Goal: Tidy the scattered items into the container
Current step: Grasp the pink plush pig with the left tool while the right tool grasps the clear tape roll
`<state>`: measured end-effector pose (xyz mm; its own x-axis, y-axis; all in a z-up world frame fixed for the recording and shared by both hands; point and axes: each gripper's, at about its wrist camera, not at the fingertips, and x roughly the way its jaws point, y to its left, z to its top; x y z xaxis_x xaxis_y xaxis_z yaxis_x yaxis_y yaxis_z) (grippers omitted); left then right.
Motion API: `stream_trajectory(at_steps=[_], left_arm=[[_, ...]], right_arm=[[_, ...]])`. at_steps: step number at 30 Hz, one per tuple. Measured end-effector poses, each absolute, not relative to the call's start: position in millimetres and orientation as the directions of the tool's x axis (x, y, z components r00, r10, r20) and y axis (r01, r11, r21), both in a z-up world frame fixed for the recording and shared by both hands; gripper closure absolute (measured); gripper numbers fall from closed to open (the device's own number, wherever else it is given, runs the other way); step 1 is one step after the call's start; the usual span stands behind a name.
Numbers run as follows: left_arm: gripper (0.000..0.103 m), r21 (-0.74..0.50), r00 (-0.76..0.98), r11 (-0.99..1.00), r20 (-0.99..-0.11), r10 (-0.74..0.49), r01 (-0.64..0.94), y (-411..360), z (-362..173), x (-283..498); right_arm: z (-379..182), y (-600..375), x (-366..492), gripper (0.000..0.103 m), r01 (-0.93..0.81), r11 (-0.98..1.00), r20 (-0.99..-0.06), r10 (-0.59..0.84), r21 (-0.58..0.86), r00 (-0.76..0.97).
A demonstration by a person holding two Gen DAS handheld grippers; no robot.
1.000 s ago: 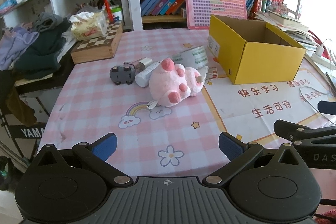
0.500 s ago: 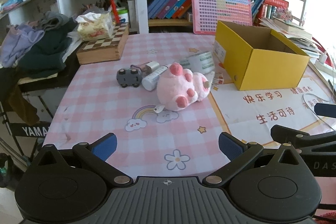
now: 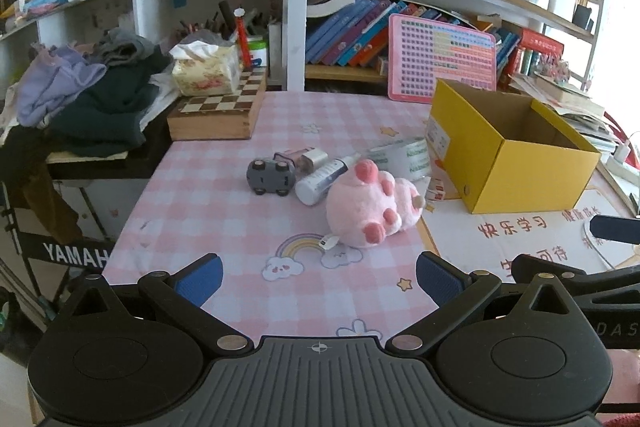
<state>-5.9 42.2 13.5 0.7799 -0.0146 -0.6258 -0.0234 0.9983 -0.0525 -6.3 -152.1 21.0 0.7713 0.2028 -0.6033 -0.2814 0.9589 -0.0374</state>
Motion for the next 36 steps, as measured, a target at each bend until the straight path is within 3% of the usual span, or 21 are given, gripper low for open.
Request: stream_trajectory(at_steps=[18,23,36], left_arm=[[0.0,-0.042,0.77,0.992,-0.634,0.063,-0.116,63,8,20],[0.0,-0.056,0.753,0.989,-0.654,0.067,-0.137,65,1,37],[0.0,-0.114,0.716,0.993,-0.697,-0.051,-0.041,51,-23,79]], right_arm=[[9,-128,45,0.0,-0.379,0.925,-0.628,0.289,-0.01,0.723],[12,-129,60,0.002,-0.352,0.935,-0.592,0.258,-0.048,0.764],[25,-121,112,0.002,-0.398,0.915,-0.574,0.291,-0.067,0.765]])
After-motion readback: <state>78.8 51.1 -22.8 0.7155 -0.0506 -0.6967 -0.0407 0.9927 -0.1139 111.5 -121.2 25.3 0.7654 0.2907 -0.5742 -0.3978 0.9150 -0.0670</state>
